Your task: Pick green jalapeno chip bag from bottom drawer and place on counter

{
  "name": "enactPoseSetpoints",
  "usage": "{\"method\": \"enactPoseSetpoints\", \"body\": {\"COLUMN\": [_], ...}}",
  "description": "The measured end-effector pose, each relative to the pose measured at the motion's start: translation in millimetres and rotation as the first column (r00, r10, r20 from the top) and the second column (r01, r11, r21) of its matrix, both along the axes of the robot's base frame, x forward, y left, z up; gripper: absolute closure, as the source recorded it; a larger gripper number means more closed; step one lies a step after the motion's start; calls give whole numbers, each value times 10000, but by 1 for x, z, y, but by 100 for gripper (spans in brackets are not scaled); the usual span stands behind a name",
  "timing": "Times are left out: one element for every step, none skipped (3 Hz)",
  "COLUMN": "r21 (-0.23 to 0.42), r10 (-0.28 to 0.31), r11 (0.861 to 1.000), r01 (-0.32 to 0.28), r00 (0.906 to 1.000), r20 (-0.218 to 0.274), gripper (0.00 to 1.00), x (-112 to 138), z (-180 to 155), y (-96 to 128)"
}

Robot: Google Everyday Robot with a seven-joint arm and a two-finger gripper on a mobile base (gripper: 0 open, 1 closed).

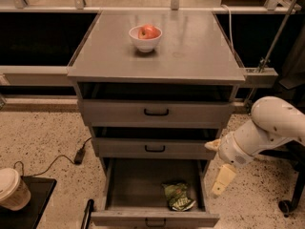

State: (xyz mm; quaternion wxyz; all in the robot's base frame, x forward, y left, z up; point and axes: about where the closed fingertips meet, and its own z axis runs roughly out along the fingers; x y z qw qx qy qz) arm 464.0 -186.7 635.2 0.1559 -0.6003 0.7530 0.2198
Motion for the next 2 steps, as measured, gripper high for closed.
{"method": "enactPoseSetpoints", "body": {"r21": [-524, -372], "r10": [-442, -1340], "r11": [9977, 9903], "r01": [438, 1342], "r00": [9990, 9909], "r20": [-73, 89], "gripper": [0, 0], "x": [-13, 10], "z": [-44, -95], "y": [11, 36]}}
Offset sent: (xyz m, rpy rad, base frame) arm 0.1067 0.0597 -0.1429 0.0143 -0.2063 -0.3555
